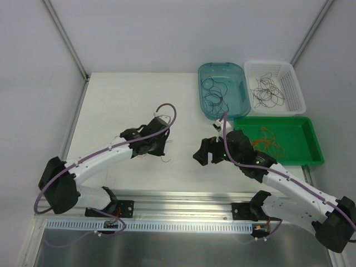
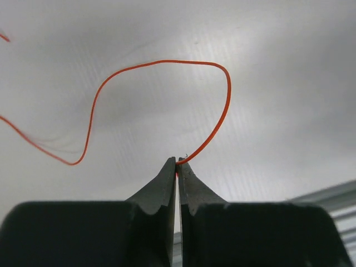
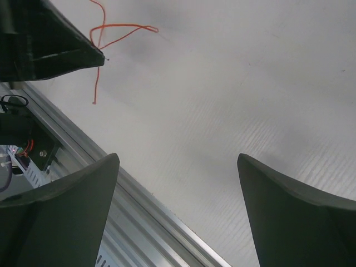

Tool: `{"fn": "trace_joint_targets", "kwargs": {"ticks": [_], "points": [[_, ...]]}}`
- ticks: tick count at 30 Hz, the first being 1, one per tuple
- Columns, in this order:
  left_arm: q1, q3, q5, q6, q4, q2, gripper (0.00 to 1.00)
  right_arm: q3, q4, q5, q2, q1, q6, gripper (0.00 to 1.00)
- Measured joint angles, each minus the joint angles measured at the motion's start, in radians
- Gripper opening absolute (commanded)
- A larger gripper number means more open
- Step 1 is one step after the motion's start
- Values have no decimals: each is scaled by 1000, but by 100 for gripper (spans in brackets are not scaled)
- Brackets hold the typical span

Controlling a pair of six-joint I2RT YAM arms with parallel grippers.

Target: Untangle the cables

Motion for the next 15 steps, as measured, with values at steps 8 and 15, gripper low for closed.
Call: {"fn": "trace_joint_targets", "kwargs": {"ticks": [8,15], "points": [[-86,101,99,-52,-55,-219,0,-31,116,-54,16,3,45,91],[-93,204,227,-126,-125,-269,0,-105,330,-117,43,31,13,91]]}}
